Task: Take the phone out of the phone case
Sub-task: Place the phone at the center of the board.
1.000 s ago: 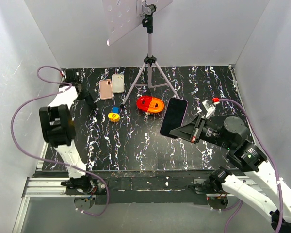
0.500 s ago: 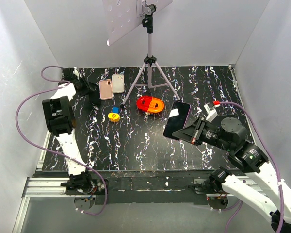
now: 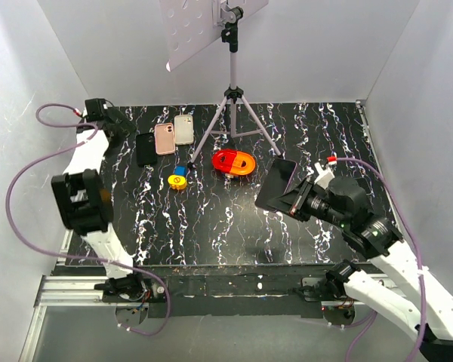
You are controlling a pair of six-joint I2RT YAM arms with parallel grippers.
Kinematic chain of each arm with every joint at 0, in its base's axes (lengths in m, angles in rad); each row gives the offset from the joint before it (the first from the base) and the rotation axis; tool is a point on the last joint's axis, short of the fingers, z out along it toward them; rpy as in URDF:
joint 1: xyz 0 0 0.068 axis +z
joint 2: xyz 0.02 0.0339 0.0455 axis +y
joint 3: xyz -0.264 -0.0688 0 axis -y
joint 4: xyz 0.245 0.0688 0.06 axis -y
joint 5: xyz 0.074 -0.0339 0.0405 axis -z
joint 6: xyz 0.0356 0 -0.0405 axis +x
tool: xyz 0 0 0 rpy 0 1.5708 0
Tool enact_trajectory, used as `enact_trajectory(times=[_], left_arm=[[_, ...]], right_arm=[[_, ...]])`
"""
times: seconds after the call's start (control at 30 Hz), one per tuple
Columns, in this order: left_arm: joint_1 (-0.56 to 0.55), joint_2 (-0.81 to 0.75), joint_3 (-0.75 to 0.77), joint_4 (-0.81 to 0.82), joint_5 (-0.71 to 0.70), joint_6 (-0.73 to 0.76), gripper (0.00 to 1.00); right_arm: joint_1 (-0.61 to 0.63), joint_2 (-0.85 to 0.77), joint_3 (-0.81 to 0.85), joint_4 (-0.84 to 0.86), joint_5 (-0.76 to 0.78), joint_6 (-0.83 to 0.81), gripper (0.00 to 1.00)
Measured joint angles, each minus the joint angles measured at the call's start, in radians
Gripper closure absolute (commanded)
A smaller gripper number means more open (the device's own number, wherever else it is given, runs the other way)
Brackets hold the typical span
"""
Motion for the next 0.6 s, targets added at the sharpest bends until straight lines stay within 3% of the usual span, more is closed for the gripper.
enact_trajectory(times=[0.13,0.27,0.43,0.6], left_arm=[[-0.052,-0.259,-0.186,0.032,0.021,-0.074,0.02],[-0.158,-0.405,-0.312,0.093,0.060,-0.098,0.02],[-0.336,-0.432,-0.388,0.156,0.143,-0.079,0.02],[-0.358,-0.425,-0.414,0.206,0.267,-0.096,0.02]], right_arm=[[-0.144,0.080,-0.054,-0.005,0.000,0.004,0.99],[-0.362,0.155,-0.155,-0.031,-0.009,-0.002,0.99],[-0.607,0.238,-0.210,-0.034,-0.050,-0.023,0.99],[-0.728,0.397,-0.192,0.094,-0.013,-0.023,0.99]])
